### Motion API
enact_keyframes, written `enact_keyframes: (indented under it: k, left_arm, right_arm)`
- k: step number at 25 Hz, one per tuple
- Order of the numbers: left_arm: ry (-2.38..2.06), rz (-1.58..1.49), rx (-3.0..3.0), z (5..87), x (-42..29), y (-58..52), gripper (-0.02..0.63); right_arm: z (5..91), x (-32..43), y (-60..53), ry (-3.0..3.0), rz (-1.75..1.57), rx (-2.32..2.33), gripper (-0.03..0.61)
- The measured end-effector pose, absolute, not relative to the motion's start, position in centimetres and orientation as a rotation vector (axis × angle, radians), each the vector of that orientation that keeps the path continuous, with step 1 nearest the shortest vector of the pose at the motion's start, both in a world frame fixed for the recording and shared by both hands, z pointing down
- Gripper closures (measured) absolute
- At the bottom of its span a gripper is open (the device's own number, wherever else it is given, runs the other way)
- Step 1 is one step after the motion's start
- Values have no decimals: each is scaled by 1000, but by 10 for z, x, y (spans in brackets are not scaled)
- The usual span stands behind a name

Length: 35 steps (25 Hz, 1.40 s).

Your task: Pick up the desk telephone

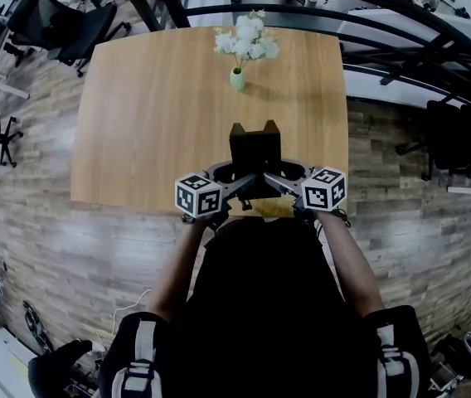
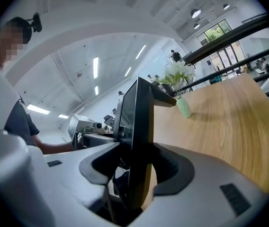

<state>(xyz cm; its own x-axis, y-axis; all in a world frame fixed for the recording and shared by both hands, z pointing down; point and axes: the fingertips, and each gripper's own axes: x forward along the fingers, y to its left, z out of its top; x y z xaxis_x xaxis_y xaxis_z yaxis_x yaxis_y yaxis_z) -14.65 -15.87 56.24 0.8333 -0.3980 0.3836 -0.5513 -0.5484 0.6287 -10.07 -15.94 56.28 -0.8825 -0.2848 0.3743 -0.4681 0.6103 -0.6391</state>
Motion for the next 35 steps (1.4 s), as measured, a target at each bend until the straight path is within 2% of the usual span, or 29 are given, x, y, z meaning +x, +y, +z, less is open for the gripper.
enact_keyframes:
  k: [9,35]
  left_arm:
    - [-692,256,2257,551,-155,-159,370]
    - [-671,283,2279,549,-155,-147,370]
  right_arm:
    - [550,-110,-160,-2618,1056,610,356]
    - [551,-110,-146,-2615,1112,638,357]
